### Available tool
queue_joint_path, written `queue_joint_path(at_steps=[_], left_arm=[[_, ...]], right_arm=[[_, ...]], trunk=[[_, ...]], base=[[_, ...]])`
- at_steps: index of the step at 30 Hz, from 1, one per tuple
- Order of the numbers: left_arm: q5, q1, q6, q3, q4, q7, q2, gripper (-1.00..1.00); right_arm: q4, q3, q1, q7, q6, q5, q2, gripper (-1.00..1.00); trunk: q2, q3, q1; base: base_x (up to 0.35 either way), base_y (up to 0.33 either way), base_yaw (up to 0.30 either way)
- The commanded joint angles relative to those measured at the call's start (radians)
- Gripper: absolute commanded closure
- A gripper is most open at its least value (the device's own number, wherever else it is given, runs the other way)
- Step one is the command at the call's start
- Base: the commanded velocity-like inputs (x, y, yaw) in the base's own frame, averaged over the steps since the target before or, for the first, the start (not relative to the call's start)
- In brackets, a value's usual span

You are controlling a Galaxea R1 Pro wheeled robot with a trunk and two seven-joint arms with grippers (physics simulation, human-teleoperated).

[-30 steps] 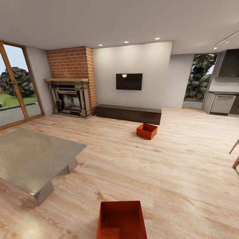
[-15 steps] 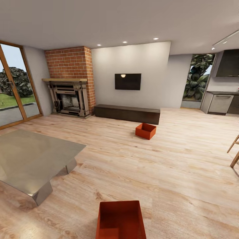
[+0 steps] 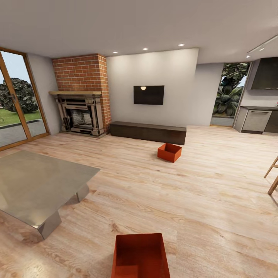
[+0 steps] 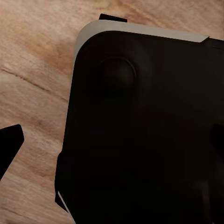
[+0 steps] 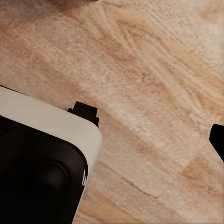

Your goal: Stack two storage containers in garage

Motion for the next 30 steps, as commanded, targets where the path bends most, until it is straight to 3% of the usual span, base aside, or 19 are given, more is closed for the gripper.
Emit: queue_joint_path(at_steps=[1, 12, 21, 30], left_arm=[[0.006, 0.000, -0.001, 0.000, -0.001, 0.001, 0.000, -1.00], [0.006, 0.000, -0.001, 0.000, -0.001, 0.001, 0.000, -1.00], [0.006, 0.000, -0.001, 0.000, -0.001, 0.001, 0.000, -1.00], [0.006, 0.000, -0.001, 0.000, -0.001, 0.001, 0.000, -1.00]], right_arm=[[0.003, 0.008, -0.001, 0.003, -0.006, -0.010, 0.000, -1.00], [0.002, 0.005, -0.001, 0.003, -0.005, -0.011, -0.003, -1.00], [0.001, 0.008, -0.001, 0.001, -0.002, -0.080, -0.006, -1.00], [0.001, 0.014, -0.001, 0.001, 0.000, -0.089, -0.006, -1.00]], trunk=[[-0.001, -0.001, 0.000], [-0.001, -0.001, 0.000], [-0.001, -0.001, 0.000], [-0.001, -0.012, 0.000]], base=[[0.000, 0.000, 0.000], [0.000, 0.000, 0.000], [0.000, 0.000, 0.000], [0.000, 0.000, 0.000]])
